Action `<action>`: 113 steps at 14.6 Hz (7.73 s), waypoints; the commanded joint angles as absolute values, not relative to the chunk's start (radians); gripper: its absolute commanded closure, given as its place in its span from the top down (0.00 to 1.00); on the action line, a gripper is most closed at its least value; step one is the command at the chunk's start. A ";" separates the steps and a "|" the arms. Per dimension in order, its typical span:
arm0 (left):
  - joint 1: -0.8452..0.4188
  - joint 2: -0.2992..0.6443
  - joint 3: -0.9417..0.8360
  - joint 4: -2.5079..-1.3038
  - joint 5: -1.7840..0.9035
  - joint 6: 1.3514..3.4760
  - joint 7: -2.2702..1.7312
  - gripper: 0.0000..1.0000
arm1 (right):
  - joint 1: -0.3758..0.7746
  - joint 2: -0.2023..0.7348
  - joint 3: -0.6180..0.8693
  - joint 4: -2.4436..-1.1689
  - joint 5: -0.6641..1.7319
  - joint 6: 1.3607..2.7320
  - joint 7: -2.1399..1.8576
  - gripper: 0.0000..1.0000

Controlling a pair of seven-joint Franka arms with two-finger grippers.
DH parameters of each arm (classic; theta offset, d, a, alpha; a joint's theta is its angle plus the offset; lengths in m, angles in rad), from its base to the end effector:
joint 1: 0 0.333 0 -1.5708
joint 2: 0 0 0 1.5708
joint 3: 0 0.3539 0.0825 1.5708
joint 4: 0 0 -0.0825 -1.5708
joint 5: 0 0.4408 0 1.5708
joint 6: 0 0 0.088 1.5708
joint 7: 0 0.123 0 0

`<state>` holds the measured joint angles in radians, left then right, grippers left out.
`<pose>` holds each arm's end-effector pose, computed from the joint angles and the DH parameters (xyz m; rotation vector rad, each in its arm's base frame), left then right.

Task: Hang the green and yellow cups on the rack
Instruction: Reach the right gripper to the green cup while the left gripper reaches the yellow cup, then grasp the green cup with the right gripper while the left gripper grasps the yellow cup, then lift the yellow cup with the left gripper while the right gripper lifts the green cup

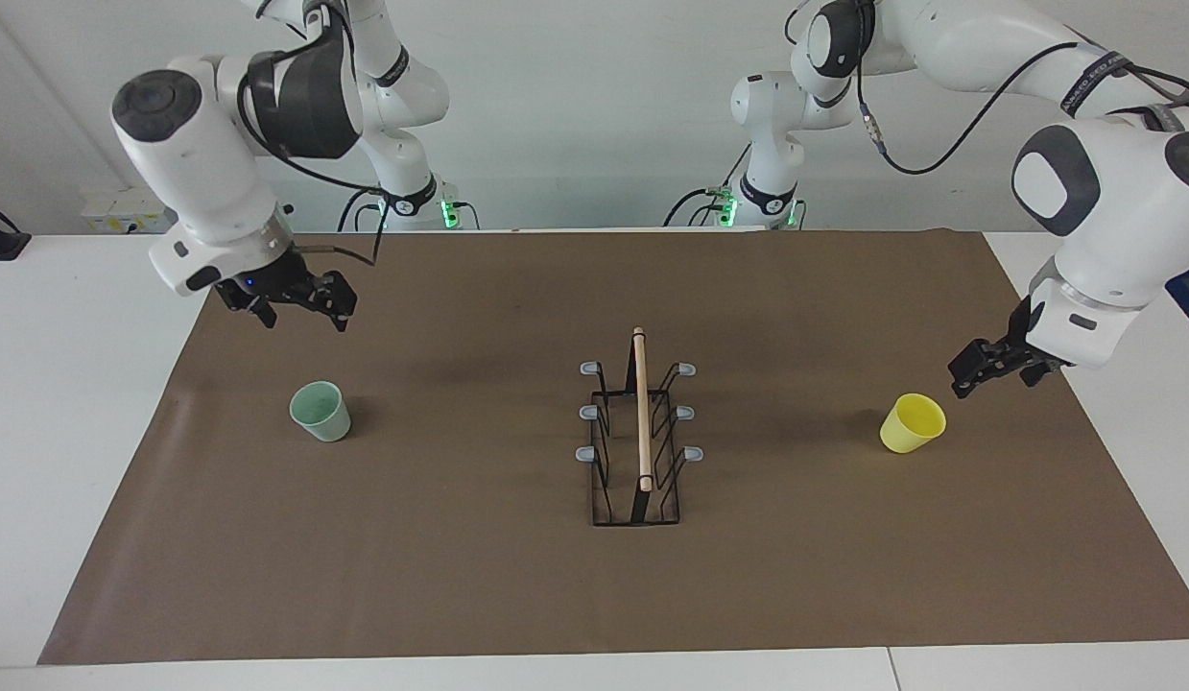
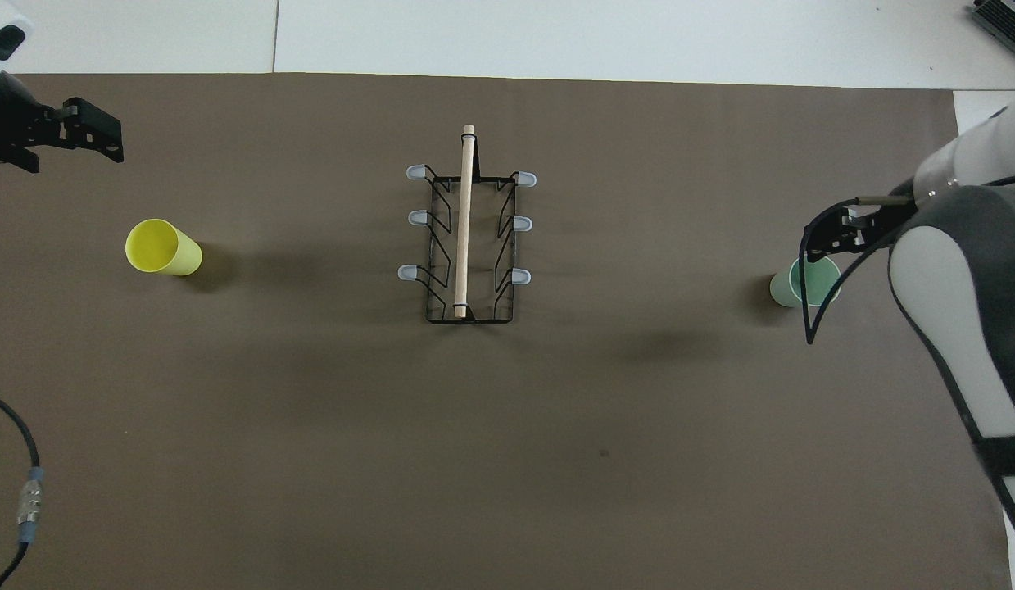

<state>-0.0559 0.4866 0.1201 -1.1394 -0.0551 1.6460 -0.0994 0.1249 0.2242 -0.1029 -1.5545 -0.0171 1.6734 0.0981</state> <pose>0.7729 0.0206 0.5459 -3.1317 -0.2395 -0.0363 0.6816 0.0190 0.5187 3.0896 -0.1114 -0.1571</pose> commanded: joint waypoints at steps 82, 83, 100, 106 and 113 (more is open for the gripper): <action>-0.119 0.114 0.129 -1.769 -0.244 2.141 -1.023 0.00 | 0.132 0.198 0.133 -1.832 -0.751 1.835 -0.644 0.00; -0.141 0.095 0.127 -1.781 -0.215 2.152 -1.026 0.00 | 0.124 0.183 0.133 -1.822 -0.723 1.838 -0.653 0.00; -0.558 0.023 0.126 -2.012 0.665 2.497 -1.518 0.00 | -0.071 -0.069 0.127 -1.955 0.717 2.086 -0.952 0.00; -0.669 0.023 0.126 -2.078 0.951 2.485 -1.859 0.00 | -0.063 -0.164 0.129 -2.143 1.217 2.194 -1.391 0.00; -0.732 0.023 0.126 -2.118 1.132 2.419 -2.027 0.00 | -0.006 -0.184 0.130 -2.293 1.579 2.215 -1.724 0.00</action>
